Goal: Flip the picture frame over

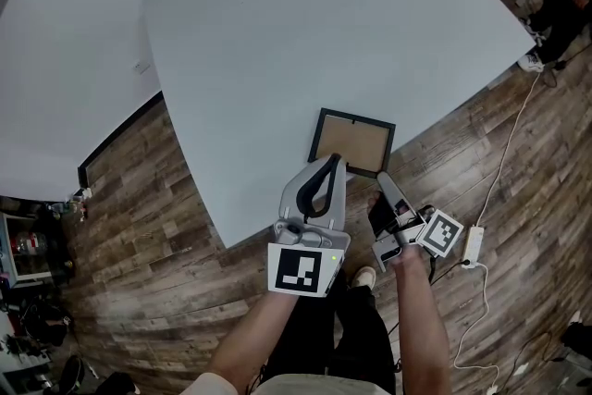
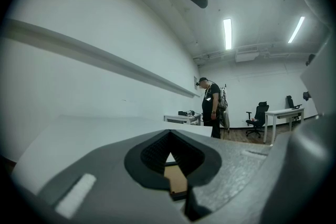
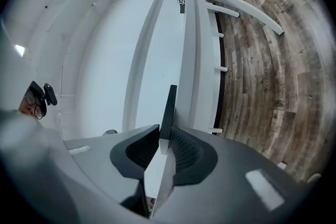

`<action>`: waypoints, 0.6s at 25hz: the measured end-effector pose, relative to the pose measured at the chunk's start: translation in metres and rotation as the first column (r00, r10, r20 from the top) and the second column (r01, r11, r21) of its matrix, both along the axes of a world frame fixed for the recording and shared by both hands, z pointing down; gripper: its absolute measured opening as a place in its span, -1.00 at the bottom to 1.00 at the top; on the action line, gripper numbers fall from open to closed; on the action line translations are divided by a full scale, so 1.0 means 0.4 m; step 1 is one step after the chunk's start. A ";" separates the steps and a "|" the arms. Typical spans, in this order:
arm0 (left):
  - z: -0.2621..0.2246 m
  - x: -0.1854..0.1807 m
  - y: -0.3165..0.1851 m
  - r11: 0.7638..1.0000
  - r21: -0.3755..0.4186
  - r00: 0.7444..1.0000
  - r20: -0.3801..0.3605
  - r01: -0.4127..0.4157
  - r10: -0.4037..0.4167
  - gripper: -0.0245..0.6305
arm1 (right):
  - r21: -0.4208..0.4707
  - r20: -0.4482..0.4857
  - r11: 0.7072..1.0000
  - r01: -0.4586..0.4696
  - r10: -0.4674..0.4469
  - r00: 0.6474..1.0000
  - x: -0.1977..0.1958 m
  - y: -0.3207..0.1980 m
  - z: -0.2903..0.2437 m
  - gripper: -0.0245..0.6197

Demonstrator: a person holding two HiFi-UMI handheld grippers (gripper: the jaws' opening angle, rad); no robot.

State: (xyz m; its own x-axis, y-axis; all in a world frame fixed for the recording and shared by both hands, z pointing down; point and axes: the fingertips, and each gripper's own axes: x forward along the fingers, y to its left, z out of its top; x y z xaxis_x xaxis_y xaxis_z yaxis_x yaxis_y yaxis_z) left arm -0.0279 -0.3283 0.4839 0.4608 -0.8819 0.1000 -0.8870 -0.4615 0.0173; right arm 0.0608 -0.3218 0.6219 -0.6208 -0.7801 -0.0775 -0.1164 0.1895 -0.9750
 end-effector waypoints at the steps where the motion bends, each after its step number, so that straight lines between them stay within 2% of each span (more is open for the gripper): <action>1: 0.000 0.000 0.000 1.000 0.000 1.000 -0.001 0.000 0.000 -0.93 | -0.001 0.004 1.000 -0.002 0.002 1.000 0.001 0.001 0.000 -0.63; 8: -0.013 -0.007 -0.003 1.000 0.005 1.000 -0.006 0.004 -0.004 -0.93 | -0.008 0.019 1.000 -0.009 0.009 1.000 0.000 0.007 -0.007 -0.65; 15: -0.028 -0.010 -0.012 1.000 0.014 1.000 -0.008 0.017 -0.017 -0.93 | 0.021 0.015 1.000 -0.019 0.019 1.000 0.019 -0.002 -0.042 -0.65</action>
State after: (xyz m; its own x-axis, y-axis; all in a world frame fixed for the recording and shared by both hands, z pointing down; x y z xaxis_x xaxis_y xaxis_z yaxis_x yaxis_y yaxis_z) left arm -0.0321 -0.3331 0.4726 0.4467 -0.8907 0.0841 -0.8944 -0.4469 0.0176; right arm 0.0685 -0.3225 0.6053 -0.6048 -0.7897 -0.1035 -0.1054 0.2081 -0.9724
